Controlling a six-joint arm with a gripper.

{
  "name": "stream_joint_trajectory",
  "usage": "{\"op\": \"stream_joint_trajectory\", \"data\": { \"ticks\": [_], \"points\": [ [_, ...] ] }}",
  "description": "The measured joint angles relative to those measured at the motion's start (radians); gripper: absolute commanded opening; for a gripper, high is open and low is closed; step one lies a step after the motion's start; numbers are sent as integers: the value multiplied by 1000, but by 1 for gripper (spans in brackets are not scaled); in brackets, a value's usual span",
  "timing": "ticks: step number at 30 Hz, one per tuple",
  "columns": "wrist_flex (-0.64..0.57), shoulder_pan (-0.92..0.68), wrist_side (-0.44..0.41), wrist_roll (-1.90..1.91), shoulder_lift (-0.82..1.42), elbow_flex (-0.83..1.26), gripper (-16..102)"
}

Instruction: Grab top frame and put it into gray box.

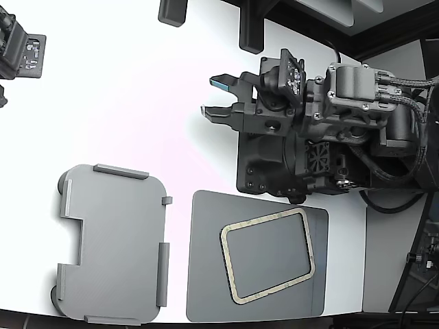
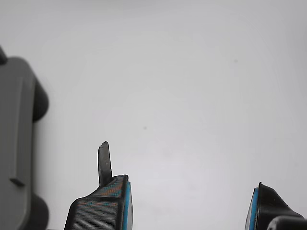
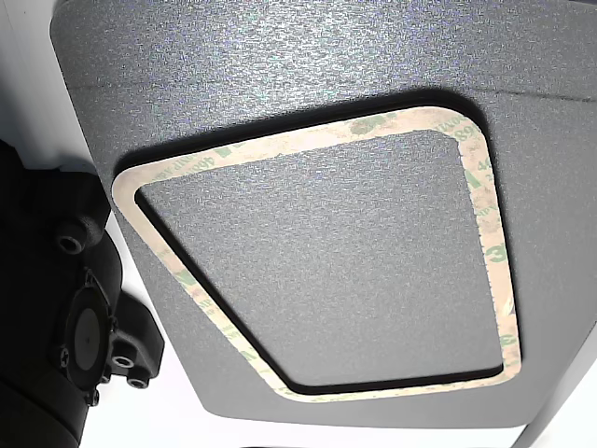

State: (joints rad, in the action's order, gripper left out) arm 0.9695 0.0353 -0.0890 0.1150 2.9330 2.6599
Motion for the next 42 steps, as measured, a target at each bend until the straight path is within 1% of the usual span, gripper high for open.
{"op": "stream_joint_trajectory", "data": {
  "ticks": [4,13,15,18,20,24,26,28,29,31,35,37,39,42],
  "points": [
    [0,0,-20,14,0,0,100],
    [0,-2,-20,11,-17,-6,100],
    [0,-8,-20,8,-52,-41,99],
    [-11,-17,3,-18,-129,-115,92],
    [-17,-40,26,-72,-178,-169,97],
    [-14,-118,18,-279,-255,-256,100],
    [15,-156,23,-413,-282,-299,100],
    [48,-186,57,-540,-308,-344,98],
    [64,-192,75,-607,-327,-367,100],
    [109,-218,103,-749,-364,-411,100],
    [227,-299,91,-1040,-445,-505,99],
    [296,-347,84,-1201,-497,-558,93],
    [367,-397,83,-1358,-549,-607,93],
    [471,-466,106,-1562,-627,-675,94]
  ]
}}
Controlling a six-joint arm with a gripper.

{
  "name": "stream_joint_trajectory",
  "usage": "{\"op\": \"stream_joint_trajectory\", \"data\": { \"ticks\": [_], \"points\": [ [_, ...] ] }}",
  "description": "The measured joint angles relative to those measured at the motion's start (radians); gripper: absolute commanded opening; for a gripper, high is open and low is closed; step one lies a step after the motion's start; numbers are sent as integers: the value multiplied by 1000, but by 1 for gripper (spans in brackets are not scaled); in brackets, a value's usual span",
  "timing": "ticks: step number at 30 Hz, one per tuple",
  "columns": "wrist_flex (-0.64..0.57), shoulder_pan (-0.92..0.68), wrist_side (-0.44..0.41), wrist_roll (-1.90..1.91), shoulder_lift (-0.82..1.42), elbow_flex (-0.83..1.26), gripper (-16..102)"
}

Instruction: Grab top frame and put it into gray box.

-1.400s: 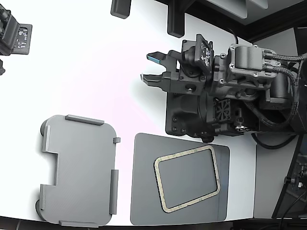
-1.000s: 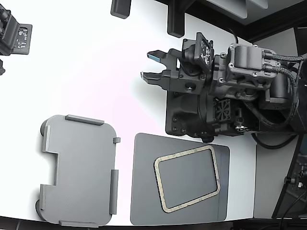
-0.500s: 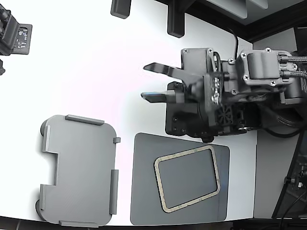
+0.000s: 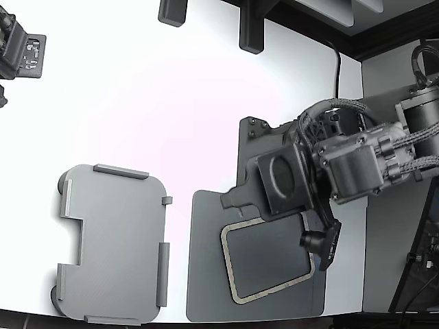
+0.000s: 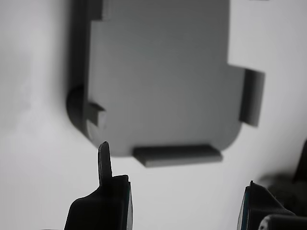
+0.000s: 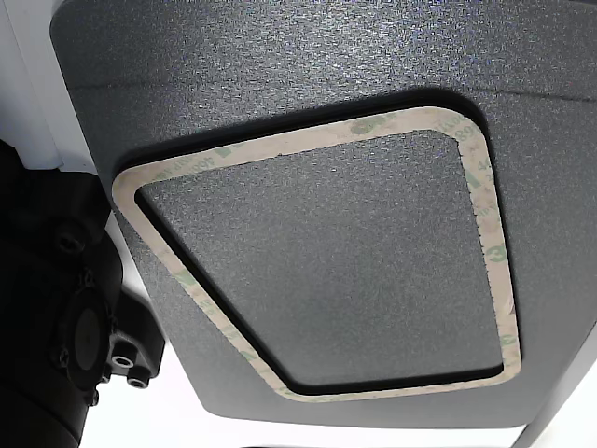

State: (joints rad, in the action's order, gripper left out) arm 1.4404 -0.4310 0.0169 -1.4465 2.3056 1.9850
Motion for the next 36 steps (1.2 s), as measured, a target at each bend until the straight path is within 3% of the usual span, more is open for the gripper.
{"op": "stream_joint_trajectory", "data": {
  "ticks": [2,6,15,22,27,36],
  "points": [
    [55,-60,-25,-114,-34,-28,95],
    [86,-198,-75,-308,-84,-40,85],
    [100,-469,-57,-592,-212,-61,94],
    [115,-667,-66,-523,-310,-71,100],
    [114,-770,-35,-453,-387,-75,100],
    [158,-950,-61,-368,-517,-184,100]
  ]
}}
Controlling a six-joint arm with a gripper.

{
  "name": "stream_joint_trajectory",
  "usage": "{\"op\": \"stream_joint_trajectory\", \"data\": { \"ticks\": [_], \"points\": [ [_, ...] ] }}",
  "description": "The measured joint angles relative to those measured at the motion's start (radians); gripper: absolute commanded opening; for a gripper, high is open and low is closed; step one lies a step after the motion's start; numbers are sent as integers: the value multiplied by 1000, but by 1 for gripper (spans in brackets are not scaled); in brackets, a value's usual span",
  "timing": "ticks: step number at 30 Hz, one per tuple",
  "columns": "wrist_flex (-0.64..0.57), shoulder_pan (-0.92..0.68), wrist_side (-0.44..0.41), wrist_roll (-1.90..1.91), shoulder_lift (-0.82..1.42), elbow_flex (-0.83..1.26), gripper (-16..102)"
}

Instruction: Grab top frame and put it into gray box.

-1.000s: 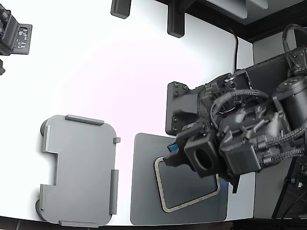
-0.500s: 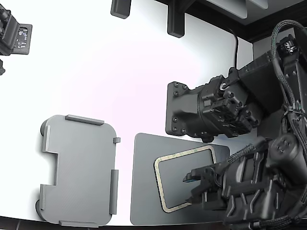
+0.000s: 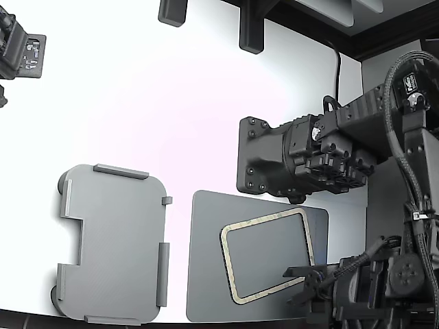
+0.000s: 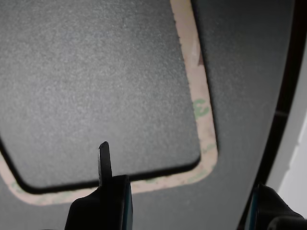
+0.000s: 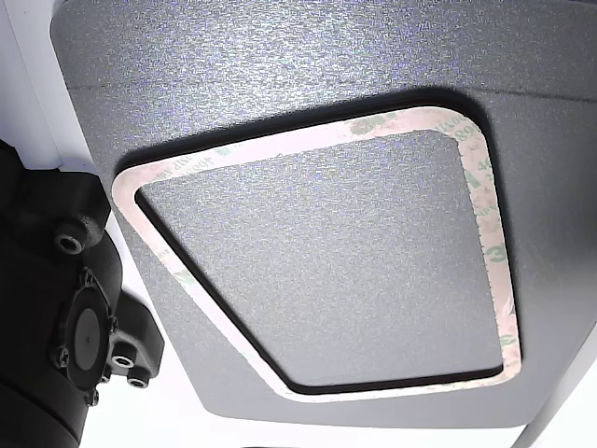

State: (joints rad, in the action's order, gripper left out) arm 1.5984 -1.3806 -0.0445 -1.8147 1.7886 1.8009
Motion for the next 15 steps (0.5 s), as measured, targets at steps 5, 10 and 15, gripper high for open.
{"op": "stream_joint_trajectory", "data": {
  "ticks": [5,10,15],
  "points": [
    [5,-92,-15,54,-57,-17,100],
    [-48,-153,17,80,-67,25,100],
    [-110,-187,20,48,-94,44,100]
  ]
}}
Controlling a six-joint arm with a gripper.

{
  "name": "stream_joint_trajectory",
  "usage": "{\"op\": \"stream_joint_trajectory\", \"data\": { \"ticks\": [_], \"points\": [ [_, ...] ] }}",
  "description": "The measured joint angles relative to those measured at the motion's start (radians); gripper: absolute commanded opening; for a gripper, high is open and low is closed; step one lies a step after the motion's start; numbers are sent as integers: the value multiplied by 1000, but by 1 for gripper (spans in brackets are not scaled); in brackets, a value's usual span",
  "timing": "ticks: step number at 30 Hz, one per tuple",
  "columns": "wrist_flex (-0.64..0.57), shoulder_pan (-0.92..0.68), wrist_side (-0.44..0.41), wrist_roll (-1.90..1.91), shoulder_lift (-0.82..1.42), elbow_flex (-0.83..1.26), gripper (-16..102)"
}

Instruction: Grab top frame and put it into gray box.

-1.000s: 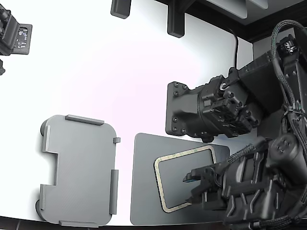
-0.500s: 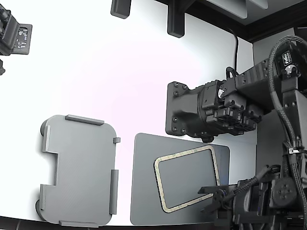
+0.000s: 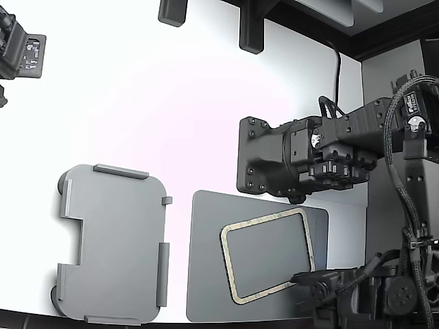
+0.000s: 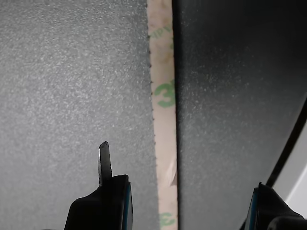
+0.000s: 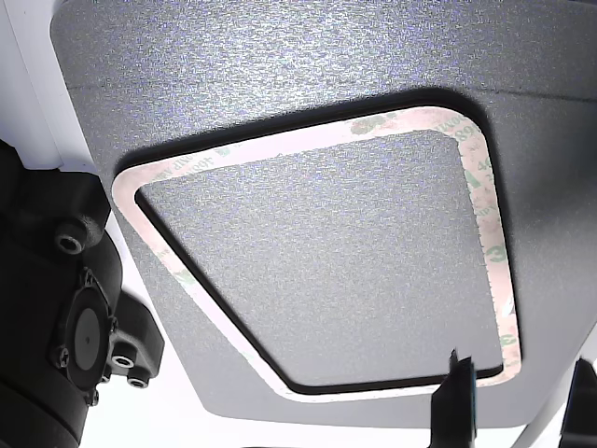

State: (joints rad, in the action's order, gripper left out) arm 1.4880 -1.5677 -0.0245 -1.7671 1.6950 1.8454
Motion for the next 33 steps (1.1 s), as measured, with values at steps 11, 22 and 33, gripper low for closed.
{"op": "stream_joint_trajectory", "data": {
  "ticks": [11,22,33],
  "points": [
    [-44,-58,43,-5,-69,6,100],
    [-78,-83,63,43,-71,64,99],
    [-75,-117,31,127,-63,80,100]
  ]
}}
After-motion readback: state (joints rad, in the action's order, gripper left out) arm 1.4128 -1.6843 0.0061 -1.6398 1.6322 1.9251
